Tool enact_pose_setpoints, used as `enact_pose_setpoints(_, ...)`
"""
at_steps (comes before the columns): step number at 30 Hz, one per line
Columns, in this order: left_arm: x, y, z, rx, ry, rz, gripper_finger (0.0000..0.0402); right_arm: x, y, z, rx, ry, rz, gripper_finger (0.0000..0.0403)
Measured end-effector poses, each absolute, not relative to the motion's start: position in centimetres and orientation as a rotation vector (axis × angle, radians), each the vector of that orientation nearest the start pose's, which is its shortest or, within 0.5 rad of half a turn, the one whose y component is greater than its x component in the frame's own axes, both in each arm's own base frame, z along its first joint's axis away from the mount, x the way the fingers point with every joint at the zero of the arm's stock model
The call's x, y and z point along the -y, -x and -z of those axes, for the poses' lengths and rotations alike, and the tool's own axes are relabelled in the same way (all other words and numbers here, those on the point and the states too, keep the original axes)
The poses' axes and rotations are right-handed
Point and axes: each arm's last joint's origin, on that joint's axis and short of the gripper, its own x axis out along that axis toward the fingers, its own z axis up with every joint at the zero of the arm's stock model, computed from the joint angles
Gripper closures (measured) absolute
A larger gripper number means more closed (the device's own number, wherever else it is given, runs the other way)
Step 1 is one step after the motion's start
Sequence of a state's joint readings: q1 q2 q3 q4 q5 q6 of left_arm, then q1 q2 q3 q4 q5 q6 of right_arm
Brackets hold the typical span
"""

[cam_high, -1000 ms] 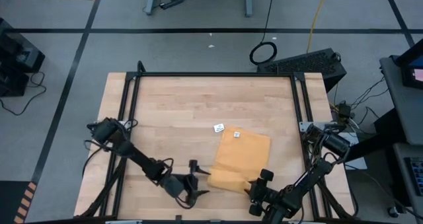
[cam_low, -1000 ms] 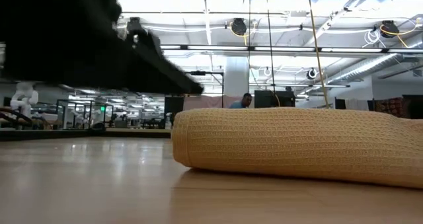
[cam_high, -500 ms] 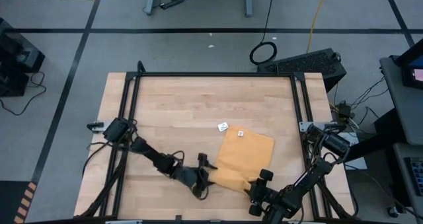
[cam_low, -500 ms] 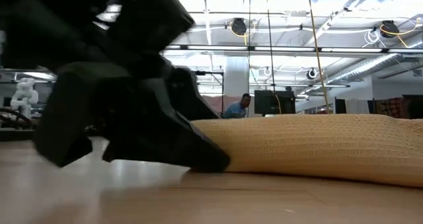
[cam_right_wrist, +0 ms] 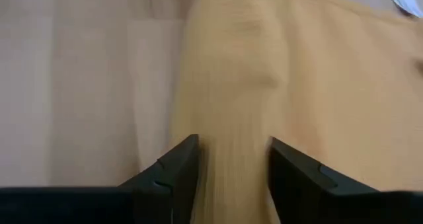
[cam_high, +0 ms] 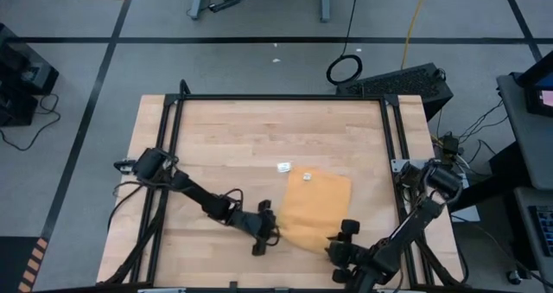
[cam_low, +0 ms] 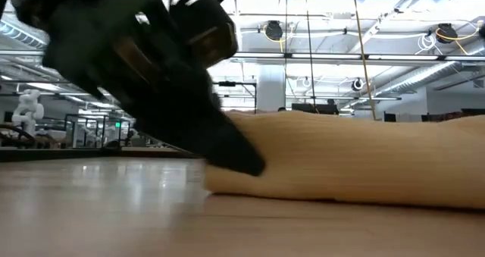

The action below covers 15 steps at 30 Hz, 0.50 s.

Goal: Roll towel into tight, uniform cylinder
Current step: Roll the orange towel

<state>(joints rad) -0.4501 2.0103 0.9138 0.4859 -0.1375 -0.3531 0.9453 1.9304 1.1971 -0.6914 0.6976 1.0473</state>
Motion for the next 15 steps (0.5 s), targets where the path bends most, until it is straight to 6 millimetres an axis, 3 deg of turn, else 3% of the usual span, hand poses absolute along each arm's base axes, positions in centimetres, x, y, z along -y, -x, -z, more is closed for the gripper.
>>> enact_pose_setpoints(7, 19.0, -32.3, -11.4, -0.694, 0.56, 0.199, 0.0342, -28.3, -19.4, -18.0, -0.886, 0.015, 0.167, 0.0245)
enact_pose_setpoints(11, 20.0, -31.7, -11.5, -0.696, 0.65, 0.182, 0.0339, -29.9, -17.8, -18.0, -0.758, 0.038, 0.137, 0.0245)
enact_pose_setpoints(15, 19.6, -32.0, -11.4, -0.694, 0.694, 0.148, 0.0337, -30.6, -17.1, -17.0, -0.682, 0.068, 0.135, 0.0245)
